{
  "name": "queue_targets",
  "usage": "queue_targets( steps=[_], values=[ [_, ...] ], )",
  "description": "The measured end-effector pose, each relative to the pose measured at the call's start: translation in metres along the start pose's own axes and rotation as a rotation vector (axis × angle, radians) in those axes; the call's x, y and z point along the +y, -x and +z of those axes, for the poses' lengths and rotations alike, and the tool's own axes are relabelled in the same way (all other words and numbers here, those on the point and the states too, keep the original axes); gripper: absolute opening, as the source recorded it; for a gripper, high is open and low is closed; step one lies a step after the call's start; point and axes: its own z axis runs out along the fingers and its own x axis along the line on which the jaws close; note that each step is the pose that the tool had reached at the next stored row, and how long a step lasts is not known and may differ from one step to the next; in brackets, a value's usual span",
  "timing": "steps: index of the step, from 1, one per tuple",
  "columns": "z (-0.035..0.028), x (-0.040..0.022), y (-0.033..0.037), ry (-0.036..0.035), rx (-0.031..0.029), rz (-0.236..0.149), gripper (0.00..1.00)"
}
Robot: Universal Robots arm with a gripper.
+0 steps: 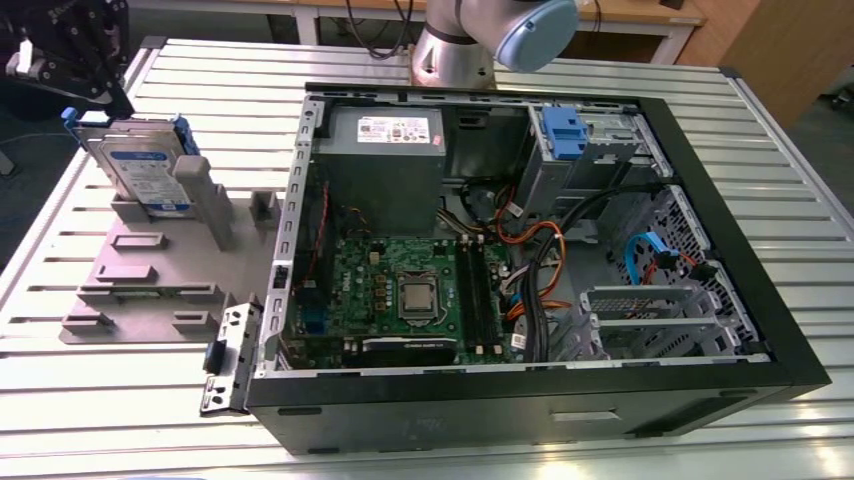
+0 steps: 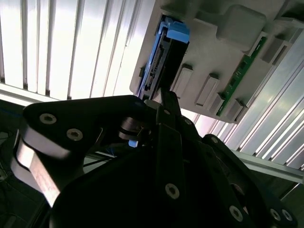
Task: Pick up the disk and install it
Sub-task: 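Pick up the disk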
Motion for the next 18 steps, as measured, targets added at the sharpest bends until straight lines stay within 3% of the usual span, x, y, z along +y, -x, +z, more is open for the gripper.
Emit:
queue_targets(
  steps=[5,8,11,14,18],
  values=[
    [0.0000,-0.0003,0.0001,0.0000,0.0000,0.000,0.23],
    [0.0000,-0.0005,0.0001,0.0000,0.0000,0.000,0.41],
    [0.0000,-0.0005,0.0001,0.0000,0.0001,0.000,0.47],
    [0.0000,-0.0005,0.0001,0.0000,0.0001,0.000,0.59],
    [0.0004,-0.0006,0.0001,0.0011,0.0006,-0.029,0.59]
  ],
)
